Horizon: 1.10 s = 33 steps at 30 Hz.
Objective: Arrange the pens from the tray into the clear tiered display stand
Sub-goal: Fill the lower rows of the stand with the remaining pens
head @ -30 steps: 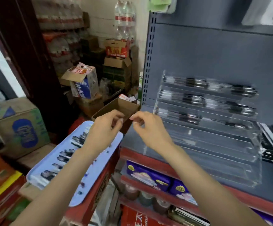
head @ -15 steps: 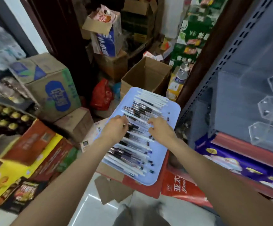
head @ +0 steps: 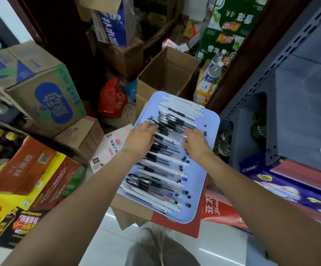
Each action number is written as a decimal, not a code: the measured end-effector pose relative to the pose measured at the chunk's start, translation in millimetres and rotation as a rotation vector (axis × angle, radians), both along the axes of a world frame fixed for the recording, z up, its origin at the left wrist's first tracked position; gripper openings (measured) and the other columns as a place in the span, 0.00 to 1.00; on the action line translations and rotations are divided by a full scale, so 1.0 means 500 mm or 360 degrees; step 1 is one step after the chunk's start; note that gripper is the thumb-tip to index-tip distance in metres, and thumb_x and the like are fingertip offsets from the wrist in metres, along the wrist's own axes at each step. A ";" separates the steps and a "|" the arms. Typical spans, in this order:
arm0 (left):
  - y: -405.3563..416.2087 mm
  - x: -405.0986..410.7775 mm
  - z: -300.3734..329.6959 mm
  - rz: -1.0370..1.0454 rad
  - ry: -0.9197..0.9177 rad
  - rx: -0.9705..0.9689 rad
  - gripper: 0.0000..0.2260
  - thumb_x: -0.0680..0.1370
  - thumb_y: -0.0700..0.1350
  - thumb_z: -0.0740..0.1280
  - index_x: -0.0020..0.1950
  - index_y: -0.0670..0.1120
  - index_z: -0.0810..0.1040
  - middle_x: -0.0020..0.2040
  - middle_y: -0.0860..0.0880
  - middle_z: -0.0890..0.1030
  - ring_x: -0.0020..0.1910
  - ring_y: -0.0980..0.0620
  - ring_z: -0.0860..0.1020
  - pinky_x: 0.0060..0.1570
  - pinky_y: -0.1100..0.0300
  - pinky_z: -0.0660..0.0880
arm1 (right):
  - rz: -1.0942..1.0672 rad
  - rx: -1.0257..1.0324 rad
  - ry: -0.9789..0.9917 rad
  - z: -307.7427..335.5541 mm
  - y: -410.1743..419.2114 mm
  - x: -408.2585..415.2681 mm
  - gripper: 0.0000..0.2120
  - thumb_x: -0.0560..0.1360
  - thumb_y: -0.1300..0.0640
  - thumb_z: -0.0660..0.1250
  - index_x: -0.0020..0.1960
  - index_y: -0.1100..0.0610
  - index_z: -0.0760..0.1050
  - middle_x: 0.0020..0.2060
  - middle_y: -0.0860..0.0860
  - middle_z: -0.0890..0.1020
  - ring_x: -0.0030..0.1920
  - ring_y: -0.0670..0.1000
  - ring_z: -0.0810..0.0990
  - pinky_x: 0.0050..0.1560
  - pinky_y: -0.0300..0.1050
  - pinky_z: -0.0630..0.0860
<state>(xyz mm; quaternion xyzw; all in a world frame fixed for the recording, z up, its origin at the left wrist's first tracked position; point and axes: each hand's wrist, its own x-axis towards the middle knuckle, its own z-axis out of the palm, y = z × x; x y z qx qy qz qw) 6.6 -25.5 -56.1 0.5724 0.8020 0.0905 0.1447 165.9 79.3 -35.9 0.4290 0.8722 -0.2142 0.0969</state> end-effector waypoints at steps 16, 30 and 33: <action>0.015 0.031 0.080 0.0691 -0.0972 0.0447 0.11 0.79 0.46 0.63 0.50 0.38 0.77 0.47 0.44 0.79 0.46 0.46 0.78 0.44 0.60 0.70 | -0.0378 -0.0246 0.0907 0.069 -0.028 0.053 0.15 0.78 0.59 0.64 0.43 0.71 0.77 0.36 0.68 0.79 0.40 0.63 0.79 0.48 0.51 0.79; 0.109 0.227 0.391 -0.0105 -0.1416 0.0683 0.13 0.80 0.45 0.60 0.51 0.34 0.75 0.34 0.48 0.79 0.35 0.53 0.79 0.41 0.59 0.78 | -0.0396 -0.0002 0.1235 0.391 -0.009 0.223 0.13 0.77 0.52 0.65 0.61 0.51 0.72 0.44 0.45 0.78 0.42 0.42 0.77 0.44 0.36 0.75; 0.138 0.326 0.464 -0.0487 -0.1056 0.0571 0.10 0.80 0.46 0.61 0.43 0.45 0.77 0.31 0.53 0.75 0.32 0.54 0.74 0.35 0.64 0.71 | -0.0405 -0.0123 0.1729 0.459 0.027 0.322 0.13 0.78 0.58 0.63 0.60 0.46 0.69 0.40 0.44 0.79 0.37 0.40 0.80 0.33 0.35 0.73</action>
